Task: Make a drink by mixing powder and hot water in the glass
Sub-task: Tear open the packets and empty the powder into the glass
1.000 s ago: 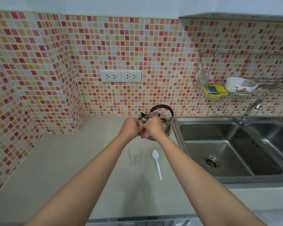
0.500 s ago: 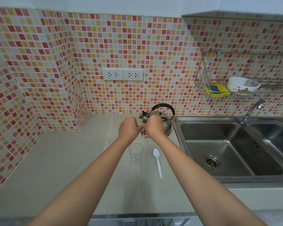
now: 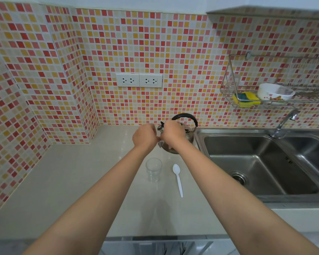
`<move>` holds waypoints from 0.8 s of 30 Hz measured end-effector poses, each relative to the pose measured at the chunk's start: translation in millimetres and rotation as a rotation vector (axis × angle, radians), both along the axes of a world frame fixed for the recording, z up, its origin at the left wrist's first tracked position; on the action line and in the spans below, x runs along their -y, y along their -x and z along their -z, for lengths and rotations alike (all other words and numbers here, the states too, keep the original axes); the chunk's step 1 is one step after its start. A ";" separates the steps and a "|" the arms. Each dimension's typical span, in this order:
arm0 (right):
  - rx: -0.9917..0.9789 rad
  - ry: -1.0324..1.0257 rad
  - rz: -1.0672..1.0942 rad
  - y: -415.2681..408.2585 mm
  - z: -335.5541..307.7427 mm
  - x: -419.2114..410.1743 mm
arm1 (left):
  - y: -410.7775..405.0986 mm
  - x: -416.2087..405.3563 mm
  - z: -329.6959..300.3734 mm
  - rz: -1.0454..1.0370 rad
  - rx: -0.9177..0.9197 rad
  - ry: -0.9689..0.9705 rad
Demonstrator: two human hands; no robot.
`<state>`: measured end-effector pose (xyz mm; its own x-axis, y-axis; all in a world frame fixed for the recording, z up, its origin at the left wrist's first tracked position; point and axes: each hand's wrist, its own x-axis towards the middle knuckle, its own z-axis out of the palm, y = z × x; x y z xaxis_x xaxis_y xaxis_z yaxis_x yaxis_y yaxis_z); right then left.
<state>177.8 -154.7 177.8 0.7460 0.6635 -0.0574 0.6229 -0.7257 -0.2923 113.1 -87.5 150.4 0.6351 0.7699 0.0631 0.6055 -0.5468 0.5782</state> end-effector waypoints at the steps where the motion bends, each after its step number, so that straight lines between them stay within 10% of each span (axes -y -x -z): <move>1: -0.002 0.003 0.003 -0.6 -1.8 0.6 | 0.8 -0.2 0.6 0.021 0.001 -0.051; 7: -0.179 -0.144 0.101 -20.3 -2.2 2.9 | 10.0 -11.3 15.8 0.315 0.166 -0.051; 24: -0.176 -0.203 0.081 -34.1 -7.2 0.0 | 8.1 -13.2 24.1 0.273 0.388 -0.134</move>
